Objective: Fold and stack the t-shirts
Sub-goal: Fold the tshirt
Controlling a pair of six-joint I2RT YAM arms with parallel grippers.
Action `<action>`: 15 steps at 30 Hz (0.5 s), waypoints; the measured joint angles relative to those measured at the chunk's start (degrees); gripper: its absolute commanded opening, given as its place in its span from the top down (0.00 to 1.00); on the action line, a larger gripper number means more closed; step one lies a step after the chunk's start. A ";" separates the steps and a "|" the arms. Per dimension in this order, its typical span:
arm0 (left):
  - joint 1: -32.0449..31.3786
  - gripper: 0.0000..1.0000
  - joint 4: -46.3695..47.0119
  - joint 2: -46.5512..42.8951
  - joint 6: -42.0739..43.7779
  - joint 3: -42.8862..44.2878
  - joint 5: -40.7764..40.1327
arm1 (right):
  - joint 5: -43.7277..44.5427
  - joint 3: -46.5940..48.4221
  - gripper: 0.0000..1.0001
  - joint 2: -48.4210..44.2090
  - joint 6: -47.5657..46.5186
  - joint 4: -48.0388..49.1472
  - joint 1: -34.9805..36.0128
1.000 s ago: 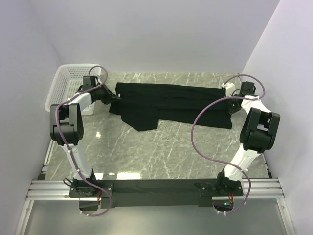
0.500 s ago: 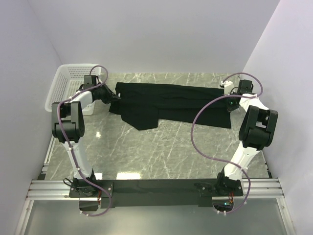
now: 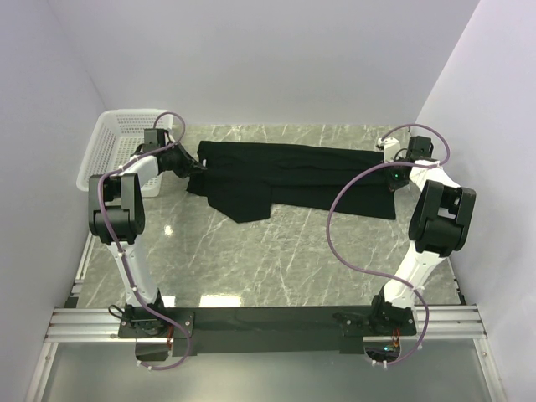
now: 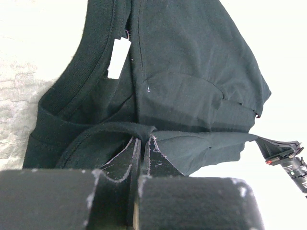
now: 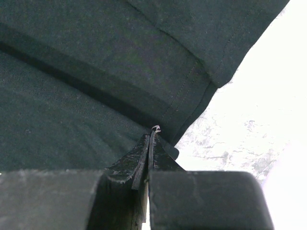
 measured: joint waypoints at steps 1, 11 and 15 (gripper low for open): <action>0.00 0.99 -0.02 0.00 0.00 0.02 0.00 | 0.00 0.00 1.00 0.00 0.02 0.00 0.00; 0.00 0.99 -0.15 0.09 0.02 0.22 -0.04 | 0.35 0.00 1.00 0.00 0.17 0.04 0.26; 0.00 0.99 -0.15 0.09 0.02 0.22 -0.02 | 0.39 0.00 1.00 0.00 0.17 0.07 0.33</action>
